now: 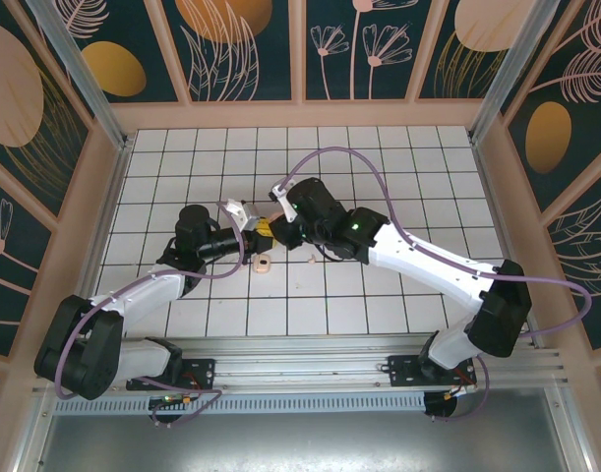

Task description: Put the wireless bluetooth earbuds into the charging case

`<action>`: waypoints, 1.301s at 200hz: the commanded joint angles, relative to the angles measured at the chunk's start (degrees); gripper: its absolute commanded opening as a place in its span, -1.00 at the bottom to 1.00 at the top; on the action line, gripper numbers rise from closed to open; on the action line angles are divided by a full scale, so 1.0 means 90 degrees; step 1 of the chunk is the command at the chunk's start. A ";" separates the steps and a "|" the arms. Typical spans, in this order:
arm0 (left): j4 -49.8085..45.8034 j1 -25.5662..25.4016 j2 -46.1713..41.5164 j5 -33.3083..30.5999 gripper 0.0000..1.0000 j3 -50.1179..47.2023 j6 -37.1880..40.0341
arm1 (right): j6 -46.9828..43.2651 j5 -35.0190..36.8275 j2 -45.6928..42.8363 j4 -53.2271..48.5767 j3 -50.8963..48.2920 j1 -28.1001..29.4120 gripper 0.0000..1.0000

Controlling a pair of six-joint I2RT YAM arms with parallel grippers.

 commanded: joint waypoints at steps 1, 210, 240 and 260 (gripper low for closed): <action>0.0252 -0.0013 -0.0195 0.0067 -0.77 0.0275 -0.0009 | -0.0112 0.0135 0.0120 -0.0463 0.0132 0.0054 -0.44; -0.0829 -0.0027 -0.0317 0.0572 -0.76 0.0485 0.1124 | -0.4520 -0.4171 -0.1550 0.0066 -0.0659 -0.1900 0.39; -0.0882 -0.0024 -0.0393 0.0532 -0.76 0.0496 0.1191 | -0.5334 -0.4267 -0.1066 -0.0346 -0.0385 -0.1909 0.46; -0.0882 -0.0022 -0.0427 0.0518 -0.76 0.0488 0.1191 | -0.5754 -0.4420 -0.0746 -0.0544 -0.0217 -0.1881 0.47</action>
